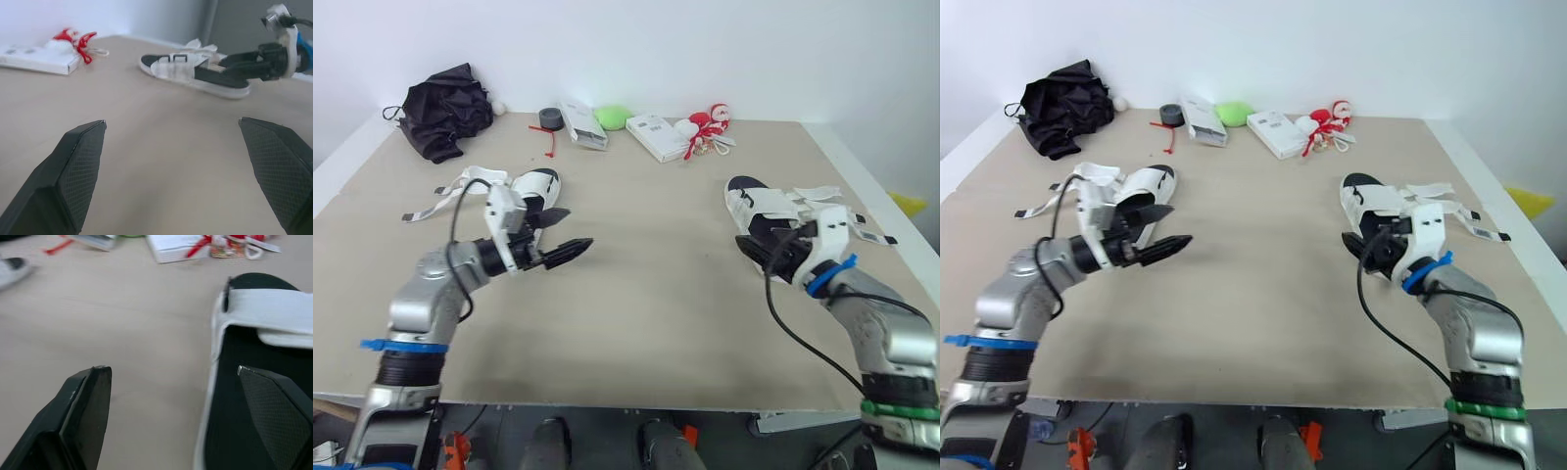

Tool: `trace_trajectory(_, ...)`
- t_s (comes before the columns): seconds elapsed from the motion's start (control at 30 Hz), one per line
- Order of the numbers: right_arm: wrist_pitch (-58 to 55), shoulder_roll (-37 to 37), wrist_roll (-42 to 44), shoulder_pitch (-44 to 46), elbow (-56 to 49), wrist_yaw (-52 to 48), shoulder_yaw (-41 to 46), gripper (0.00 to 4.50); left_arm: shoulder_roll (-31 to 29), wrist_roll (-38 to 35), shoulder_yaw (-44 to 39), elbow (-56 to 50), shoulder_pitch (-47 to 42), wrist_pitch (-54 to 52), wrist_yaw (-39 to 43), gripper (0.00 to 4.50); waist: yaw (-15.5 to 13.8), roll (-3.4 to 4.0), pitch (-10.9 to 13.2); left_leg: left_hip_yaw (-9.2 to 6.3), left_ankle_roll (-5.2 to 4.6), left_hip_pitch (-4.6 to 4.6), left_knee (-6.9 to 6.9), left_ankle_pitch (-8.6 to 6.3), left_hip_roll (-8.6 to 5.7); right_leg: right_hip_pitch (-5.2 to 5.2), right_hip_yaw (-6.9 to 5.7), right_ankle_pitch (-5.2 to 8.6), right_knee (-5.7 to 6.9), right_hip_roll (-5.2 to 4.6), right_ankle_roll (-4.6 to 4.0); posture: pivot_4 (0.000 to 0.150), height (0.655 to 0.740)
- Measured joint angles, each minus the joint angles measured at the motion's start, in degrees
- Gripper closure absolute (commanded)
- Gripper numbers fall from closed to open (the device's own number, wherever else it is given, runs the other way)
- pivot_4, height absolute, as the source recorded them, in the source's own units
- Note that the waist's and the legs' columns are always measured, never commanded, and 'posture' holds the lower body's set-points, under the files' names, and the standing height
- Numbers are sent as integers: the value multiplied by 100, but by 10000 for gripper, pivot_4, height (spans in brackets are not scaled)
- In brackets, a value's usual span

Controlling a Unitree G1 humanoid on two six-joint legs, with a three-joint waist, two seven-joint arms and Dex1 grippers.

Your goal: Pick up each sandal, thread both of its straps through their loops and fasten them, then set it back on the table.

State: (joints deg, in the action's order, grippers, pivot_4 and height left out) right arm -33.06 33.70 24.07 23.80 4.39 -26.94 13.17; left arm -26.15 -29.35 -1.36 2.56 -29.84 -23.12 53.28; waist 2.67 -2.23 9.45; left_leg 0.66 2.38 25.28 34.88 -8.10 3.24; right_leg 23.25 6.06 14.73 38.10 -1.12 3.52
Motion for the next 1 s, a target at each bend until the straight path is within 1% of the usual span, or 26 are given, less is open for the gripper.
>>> trace_trajectory(0.07,144,-83,-194,225,405,88,-138,643,146,101,173,131,-133,48,-65,0,0,0,0,-1,-2,0,-1,-1,0,0,-1,0,0,1,-1,1500,7322)
trace_trajectory(0.17,215,-115,-249,240,560,99,-187,643,165,163,207,145,-143,74,-67,0,0,1,0,-4,-5,2,-13,-3,0,5,-2,-5,2,1,-14,1500,7322)
trace_trajectory(0.2,459,-182,-451,625,1423,195,-195,643,319,319,374,346,-363,83,-72,0,1,1,1,-4,-5,2,-12,-4,-5,5,-2,-7,2,0,-18,1500,7322)
trace_trajectory(0.23,586,-219,-534,827,1751,213,-203,643,420,385,467,426,-469,84,-70,0,3,1,1,-4,-5,2,-9,-4,-7,3,-1,-7,1,-1,-15,1500,7322)
trace_trajectory(0.27,880,-328,-715,1311,2382,241,-298,643,731,490,715,645,-773,82,-103,0,6,1,1,-4,-5,2,-2,-2,-9,1,1,-10,0,-1,-5,1500,7322)
trace_trajectory(0.33,1046,-409,-803,1536,2673,247,-395,643,882,556,837,770,-958,99,-133,0,8,1,1,-5,-5,0,0,-2,-8,-2,2,-7,1,0,5,1500,7322)
trace_trajectory(0.4,1395,-543,-972,1917,3371,326,-446,643,1160,656,880,998,-1250,265,-215,0,9,1,1,-6,-7,-3,-1,1,-8,-2,3,-10,2,1,8,1500,7322)
trace_trajectory(0.43,1529,-552,-1030,2053,3633,357,-446,643,1212,670,883,1050,-1301,313,-222,0,13,2,0,-5,-7,-3,-2,1,-8,-2,4,-11,2,1,6,1500,7322)
trace_trajectory(0.47,1745,-562,-1147,2322,4108,456,-446,643,1298,704,899,1173,-1378,389,-241,0,24,3,1,-4,-7,-3,-5,1,-10,0,7,-16,1,0,-1,1500,7322)
trace_trajectory(0.53,1918,-591,-1239,2487,4390,534,-448,643,1363,770,940,1270,-1390,478,-251,0,27,3,1,-4,-7,-3,-8,1,-10,0,8,-21,1,0,-10,1500,7322)
trace_trajectory(0.6,2231,-652,-1373,2746,4922,713,-447,5716,1405,920,944,1521,-1399,631,-341,0,32,3,1,-4,-7,-4,-12,1,-10,1,8,-23,1,0,-14,1500,7322)
trace_trajectory(0.63,2358,-678,-1460,2927,5241,895,-446,7256,1446,940,925,1631,-1420,706,-430,0,31,3,1,-4,-7,-3,-11,1,-11,1,8,-24,2,-1,-15,1500,7322)
trace_trajectory(0.67,2455,-704,-1506,3024,5430,1040,-427,12625,1458,964,913,1678,-1439,747,-472,0,30,3,1,-4,-7,-3,-9,1,-11,0,8,-24,2,-1,-15,1500,7322)
trace_trajectory(0.7,2553,-725,-1537,3095,5582,1152,-413,15055,1467,991,885,1716,-1467,789,-517,0,30,3,1,-4,-7,-3,-9,2,-13,0,8,-25,2,-2,-14,1500,7322)
trace_trajectory(0.73,2628,-738,-1543,3138,5681,1215,-405,20719,1469,1014,859,1723,-1479,818,-542,0,30,3,1,-4,-7,-3,-9,2,-14,-1,9,-25,1,-3,-14,1500,7322)
trace_trajectory(0.77,2782,-742,-1548,3195,5849,1274,-380,22442,1464,1028,780,1729,-1502,858,-570,0,30,3,1,-4,-7,-3,-8,2,-16,-2,9,-25,2,-5,-12,1500,7322)
trace_trajectory(0.8,2880,-751,-1562,3242,5959,1291,-377,26497,1459,1028,744,1736,-1503,896,-582,0,31,3,1,-4,-7,-3,-9,2,-18,-2,9,-25,2,-6,-11,1500,7322)
trace_trajectory(0.83,3029,-774,-1591,3316,6126,1312,-375,32729,1432,1034,690,1771,-1502,910,-592,0,32,3,1,-5,-8,-3,-10,2,-18,-2,9,-24,2,-6,-10,1500,7322)
trace_trajectory(0.87,3044,-777,-1593,3317,6134,1312,-375,34677,1431,1035,681,1774,-1502,910,-592,0,32,3,1,-5,-7,-3,-10,2,-18,-1,9,-24,2,-7,-10,1500,7322)
trace_trajectory(0.9,3079,-783,-1594,3325,6165,1303,-374,37732,1427,1035,660,1779,-1502,910,-594,0,32,3,1,-5,-7,-3,-10,2,-18,-2,9,-24,2,-6,-10,1500,7322)
trace_trajectory(0.93,3134,-789,-1599,3351,6229,1252,-374,42184,1409,1035,636,1779,-1501,910,-591,0,32,3,1,-5,-7,-3,-10,2,-18,-1,9,-24,1,-6,-10,1500,7322)
trace_trajectory(0.97,3199,-797,-1596,3353,6262,1185,-362,44575,1377,1034,584,1778,-1500,910,-589,0,32,3,1,-5,-7,-3,-11,2,-18,-1,9,-24,1,-6,-10,1500,7322)
trace_trajectory(1.0,3243,-802,-1596,3353,6280,1113,-355,44575,1343,1033,541,1777,-1498,906,-589,0,33,3,1,-5,-7,-3,-11,2,-18,-1,9,-24,2,-6,-10,1500,7322)
